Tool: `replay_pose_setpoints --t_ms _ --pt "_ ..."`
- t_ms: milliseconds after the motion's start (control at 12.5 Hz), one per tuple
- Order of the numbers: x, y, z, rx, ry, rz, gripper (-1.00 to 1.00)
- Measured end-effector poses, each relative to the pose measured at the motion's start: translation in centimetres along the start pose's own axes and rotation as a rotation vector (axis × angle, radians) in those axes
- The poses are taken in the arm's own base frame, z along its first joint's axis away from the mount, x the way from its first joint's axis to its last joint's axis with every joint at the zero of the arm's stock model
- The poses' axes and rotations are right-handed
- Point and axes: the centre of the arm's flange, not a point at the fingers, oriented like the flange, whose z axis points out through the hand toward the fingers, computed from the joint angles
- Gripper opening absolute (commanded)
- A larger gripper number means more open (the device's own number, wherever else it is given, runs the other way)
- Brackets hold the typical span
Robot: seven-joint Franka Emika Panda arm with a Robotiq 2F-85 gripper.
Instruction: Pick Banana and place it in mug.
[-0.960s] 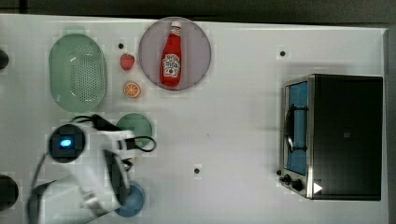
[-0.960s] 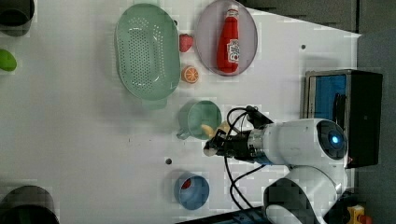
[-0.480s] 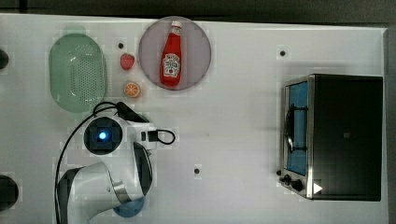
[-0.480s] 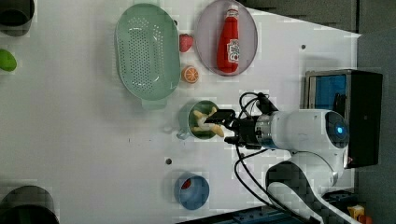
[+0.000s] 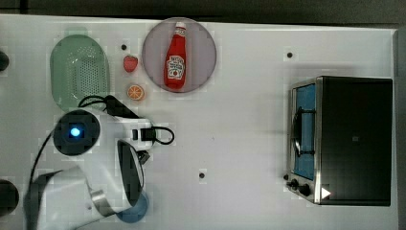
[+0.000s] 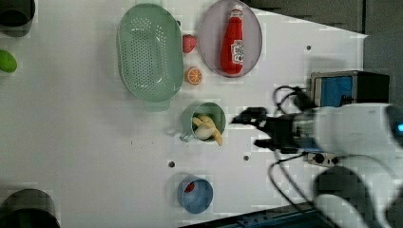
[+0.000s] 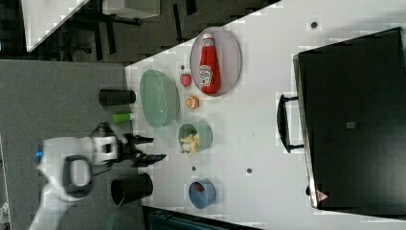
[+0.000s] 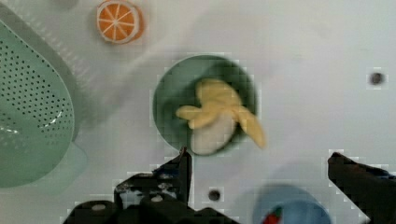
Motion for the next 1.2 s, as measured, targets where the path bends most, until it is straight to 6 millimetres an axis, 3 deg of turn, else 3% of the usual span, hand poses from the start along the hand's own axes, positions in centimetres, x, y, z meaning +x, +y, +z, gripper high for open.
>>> replay_pose_setpoints --t_ms 160,240,320,480,560,640,720,800,1200 --pt "1.4 2.8 -8.1 0.041 0.049 0.057 1.0" --pt "3.0 5.6 -15.0 0.101 0.08 0.113 1.0" --pt "4.5 6.8 -19.7 0.176 0.112 0.148 1.0" --pt "6.6 8.6 -20.4 0.16 0.146 0.165 1.0" --pt "8.3 10.5 -19.7 0.111 0.107 0.204 1.0" --pt "11.5 14.4 -17.3 0.007 0.004 0.268 1.0" --pt "13.7 17.1 -16.6 -0.07 0.026 0.302 1.0" --pt "14.5 18.3 -16.9 -0.076 0.005 0.331 1.0" --pt "15.5 18.4 -18.9 -0.017 0.026 0.323 1.0"
